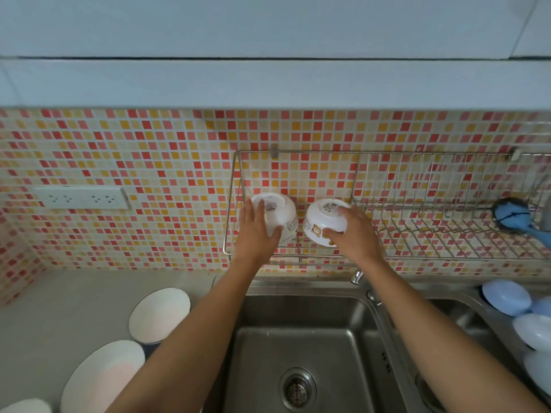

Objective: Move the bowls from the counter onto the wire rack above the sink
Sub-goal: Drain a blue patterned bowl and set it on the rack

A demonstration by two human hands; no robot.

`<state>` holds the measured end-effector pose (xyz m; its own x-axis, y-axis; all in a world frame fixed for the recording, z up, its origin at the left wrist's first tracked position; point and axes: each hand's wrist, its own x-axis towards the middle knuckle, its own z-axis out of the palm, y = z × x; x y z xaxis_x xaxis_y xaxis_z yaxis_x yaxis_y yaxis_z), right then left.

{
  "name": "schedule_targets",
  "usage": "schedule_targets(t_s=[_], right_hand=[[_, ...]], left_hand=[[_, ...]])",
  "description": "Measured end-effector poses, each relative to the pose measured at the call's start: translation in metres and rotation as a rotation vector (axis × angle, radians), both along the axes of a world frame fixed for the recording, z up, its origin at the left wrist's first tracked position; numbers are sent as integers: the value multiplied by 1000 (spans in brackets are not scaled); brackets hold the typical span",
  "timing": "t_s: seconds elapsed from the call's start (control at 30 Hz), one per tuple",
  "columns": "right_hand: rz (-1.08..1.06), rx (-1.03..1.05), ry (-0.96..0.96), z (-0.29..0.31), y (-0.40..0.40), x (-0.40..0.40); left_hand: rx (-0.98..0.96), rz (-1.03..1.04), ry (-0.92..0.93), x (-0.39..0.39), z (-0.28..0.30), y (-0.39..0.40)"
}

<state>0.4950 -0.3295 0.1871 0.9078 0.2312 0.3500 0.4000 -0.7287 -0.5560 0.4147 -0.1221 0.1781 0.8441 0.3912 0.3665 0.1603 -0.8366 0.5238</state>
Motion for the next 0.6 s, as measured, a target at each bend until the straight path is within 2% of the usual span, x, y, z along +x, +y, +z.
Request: schedule_targets(t_s=[0.1, 0.23, 0.33, 0.43, 0.53, 0.6], right_hand=[[-3, 27, -24, 5, 2, -5], [38, 272, -28, 7, 20, -36], [134, 406, -68, 1, 50, -81], [320, 466, -49, -11, 86, -132], [458, 430, -42, -30, 125, -178], [555, 388, 52, -42, 152, -206]], left_hand=[[48, -63, -37, -26, 0, -4], [69, -88, -119, -76, -2, 4], [22, 32, -161, -117, -6, 20], [-35, 152, -172, -160, -18, 44], [-62, 276, -132, -204, -37, 77], [-74, 342, -111, -236, -54, 103]])
